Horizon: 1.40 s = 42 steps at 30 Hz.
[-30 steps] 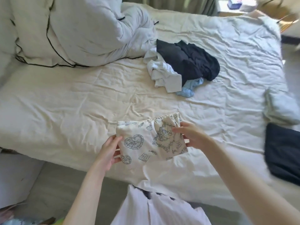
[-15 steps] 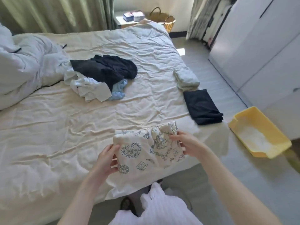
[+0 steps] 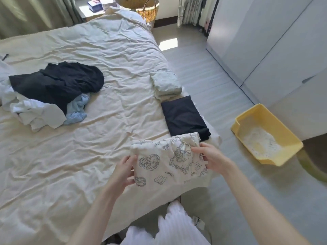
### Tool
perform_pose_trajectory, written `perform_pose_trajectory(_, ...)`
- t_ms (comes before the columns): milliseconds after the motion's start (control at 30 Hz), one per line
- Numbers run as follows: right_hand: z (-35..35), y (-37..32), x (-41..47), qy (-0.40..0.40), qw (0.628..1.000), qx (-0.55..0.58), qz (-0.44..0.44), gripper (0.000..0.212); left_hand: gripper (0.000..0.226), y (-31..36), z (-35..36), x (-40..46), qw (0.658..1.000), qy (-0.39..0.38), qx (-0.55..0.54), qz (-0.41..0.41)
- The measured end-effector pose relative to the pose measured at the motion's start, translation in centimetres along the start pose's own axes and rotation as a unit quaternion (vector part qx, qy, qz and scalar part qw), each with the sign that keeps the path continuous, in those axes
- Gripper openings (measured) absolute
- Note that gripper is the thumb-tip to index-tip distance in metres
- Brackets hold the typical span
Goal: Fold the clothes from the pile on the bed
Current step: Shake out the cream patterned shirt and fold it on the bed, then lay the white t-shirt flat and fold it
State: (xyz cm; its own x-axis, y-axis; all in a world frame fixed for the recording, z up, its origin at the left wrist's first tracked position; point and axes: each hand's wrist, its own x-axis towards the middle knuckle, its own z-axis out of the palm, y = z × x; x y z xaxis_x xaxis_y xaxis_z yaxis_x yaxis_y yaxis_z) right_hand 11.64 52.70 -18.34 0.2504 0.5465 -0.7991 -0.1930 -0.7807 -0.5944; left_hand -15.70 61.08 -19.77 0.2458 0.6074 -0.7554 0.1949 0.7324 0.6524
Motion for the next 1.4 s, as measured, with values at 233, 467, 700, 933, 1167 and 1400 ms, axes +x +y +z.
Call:
perform_pose_trajectory(233,-10.4,-8.5,10.8,0.031,0.973,-0.213,-0.081,0.015,0.017,1.6,13.8,8.0,0.987,0.009,-0.117,-0.110)
perform_pose_trajectory(467,-10.6,-19.3,23.4,-0.065,0.849,-0.485,-0.197,0.021,0.024,0.5,22.8,14.8,0.912,-0.012,-0.383,-0.146)
perform_pose_trajectory(700,-6.2,-20.4,33.7,-0.106,0.777,-0.573,-0.238,0.024,0.021,0.2,26.1,20.5,0.916,0.018,-0.338,-0.213)
perform_pose_trajectory(933,-5.7,-12.7,31.4,0.154,0.783,-0.421,-0.431,0.036,0.015,2.4,22.9,20.7,0.905,0.126,0.368,0.175)
perform_pose_trajectory(1167,-6.2,-3.6,30.6,0.104,0.737,-0.528,-0.409,0.046,0.057,1.0,20.5,26.6,0.725,0.027,0.637,0.260)
perform_pose_trajectory(1400,-6.4,-3.6,31.6,0.095,0.713,-0.609,-0.333,0.048,0.058,1.4,20.3,28.8,0.728,-0.023,0.655,0.201)
